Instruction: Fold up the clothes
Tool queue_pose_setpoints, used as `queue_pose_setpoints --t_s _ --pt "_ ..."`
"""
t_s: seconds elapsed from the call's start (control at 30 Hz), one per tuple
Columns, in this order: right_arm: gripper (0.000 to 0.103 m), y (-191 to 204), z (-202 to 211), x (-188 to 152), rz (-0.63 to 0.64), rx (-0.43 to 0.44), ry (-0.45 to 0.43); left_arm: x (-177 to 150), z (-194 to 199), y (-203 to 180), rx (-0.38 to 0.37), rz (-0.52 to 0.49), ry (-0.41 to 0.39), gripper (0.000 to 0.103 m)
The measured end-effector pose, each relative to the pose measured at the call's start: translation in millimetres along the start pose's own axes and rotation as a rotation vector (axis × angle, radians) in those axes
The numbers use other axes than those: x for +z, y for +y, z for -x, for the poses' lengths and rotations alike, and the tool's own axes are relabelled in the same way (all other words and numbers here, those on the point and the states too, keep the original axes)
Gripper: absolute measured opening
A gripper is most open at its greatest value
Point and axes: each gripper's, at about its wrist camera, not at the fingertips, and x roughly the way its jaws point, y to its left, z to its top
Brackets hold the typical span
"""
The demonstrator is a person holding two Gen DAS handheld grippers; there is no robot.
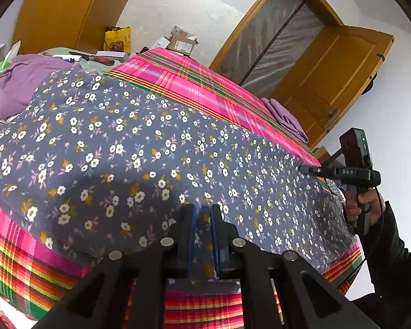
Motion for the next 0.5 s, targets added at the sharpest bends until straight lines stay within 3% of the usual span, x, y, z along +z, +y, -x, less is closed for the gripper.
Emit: queue_pose_setpoints --t_s 0.07,0.17,0.23,0.5 --pt "0.014 3.2 1.7 2.1 0.009 -0.027 -0.007 0.6 1.4 -1.7 0.011 -0.004 0.006 0.011" --pt "0.027 14.7 19.7 15.4 0.047 -0.053 -0.105 2.7 5.9 -3.5 0.042 -0.016 0.0 0.011" --pt "0.03 24.9 21.0 22.6 0.086 -0.04 -0.12 5.6 9.1 -1.7 0.064 -0.016 -0.011 0.011" --pt "0.03 69.9 -47.6 48.8 0.277 -0.024 0.033 6.3 12.2 12.9 0.075 0.02 -0.024 0.011"
